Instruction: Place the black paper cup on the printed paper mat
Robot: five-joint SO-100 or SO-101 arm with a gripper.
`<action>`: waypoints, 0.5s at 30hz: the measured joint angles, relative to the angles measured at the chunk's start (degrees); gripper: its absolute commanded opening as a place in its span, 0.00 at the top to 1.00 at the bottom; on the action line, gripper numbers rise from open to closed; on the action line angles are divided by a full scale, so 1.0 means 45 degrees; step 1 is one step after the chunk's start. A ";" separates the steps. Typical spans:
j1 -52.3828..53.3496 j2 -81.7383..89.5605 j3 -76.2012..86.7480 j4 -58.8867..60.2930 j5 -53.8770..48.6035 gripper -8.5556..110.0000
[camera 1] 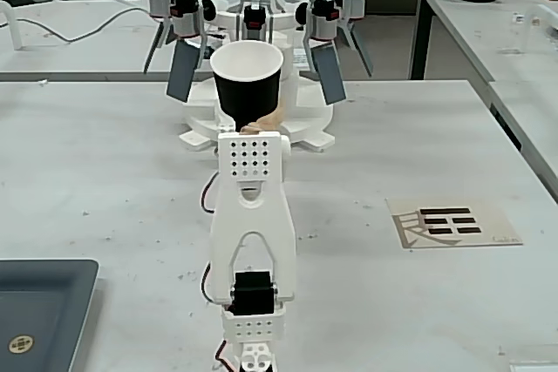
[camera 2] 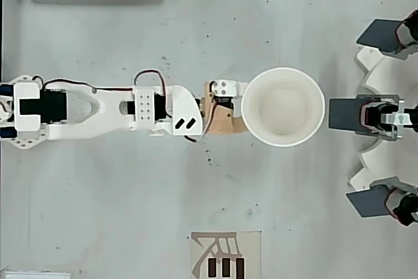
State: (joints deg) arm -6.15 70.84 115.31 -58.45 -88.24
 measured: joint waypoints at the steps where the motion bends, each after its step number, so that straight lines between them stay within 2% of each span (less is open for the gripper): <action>1: 0.0098 0.0000 0.0000 0.0000 -0.0039 0.84; 4: 0.0703 -0.0273 0.0000 -0.0352 -0.0996 0.84; 15: 0.0645 -0.0332 0.0000 -0.0371 -0.1191 0.84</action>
State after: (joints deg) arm -3.25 69.35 115.31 -60.12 -93.60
